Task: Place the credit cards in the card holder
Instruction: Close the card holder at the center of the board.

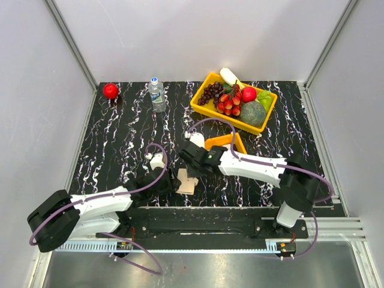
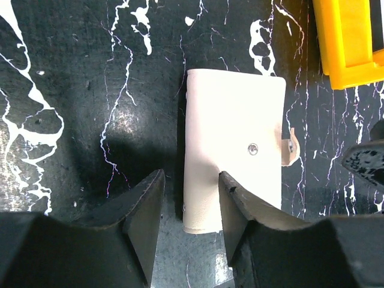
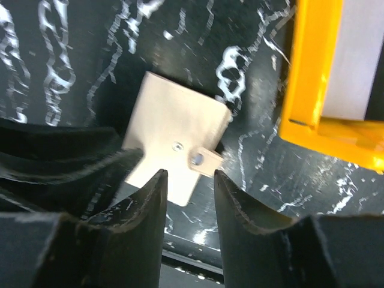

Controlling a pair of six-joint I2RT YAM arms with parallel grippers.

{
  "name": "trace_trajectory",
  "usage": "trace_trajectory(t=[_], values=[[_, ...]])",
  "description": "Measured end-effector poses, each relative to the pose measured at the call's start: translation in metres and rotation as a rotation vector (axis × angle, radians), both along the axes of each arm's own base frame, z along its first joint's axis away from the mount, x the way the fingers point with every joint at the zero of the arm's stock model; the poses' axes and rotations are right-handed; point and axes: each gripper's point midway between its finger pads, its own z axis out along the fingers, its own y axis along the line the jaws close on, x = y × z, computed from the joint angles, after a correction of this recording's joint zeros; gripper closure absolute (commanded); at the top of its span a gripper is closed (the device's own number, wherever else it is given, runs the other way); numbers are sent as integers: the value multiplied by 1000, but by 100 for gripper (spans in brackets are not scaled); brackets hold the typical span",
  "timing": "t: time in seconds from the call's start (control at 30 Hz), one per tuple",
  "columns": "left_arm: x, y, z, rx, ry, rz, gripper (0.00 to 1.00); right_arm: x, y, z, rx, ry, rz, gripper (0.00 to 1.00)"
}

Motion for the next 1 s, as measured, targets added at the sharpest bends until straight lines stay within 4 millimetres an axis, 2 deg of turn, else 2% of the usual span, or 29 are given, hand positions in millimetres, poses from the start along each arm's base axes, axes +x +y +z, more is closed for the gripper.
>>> trace_trajectory(t=[0.13, 0.23, 0.33, 0.5, 0.67, 0.83, 1.0], values=[[-1, 2, 0, 8, 4, -1, 54, 10, 22, 13, 4, 7, 4, 61], [-2, 3, 0, 9, 5, 0, 53, 11, 29, 5, -25, 39, 1, 61], [-4, 6, 0, 16, 9, 2, 52, 5, 19, -11, -88, 84, -15, 62], [-8, 12, 1, 24, 12, 5, 50, -2, 8, -18, -135, 122, -39, 63], [-9, 17, 1, 25, 11, 12, 50, -2, 9, -16, -140, 131, -51, 62], [-8, 19, 1, 25, 11, 18, 50, -1, 12, -24, -153, 141, -59, 60], [-8, 19, 1, 26, 10, 17, 50, 0, 13, -31, -171, 151, -62, 63]])
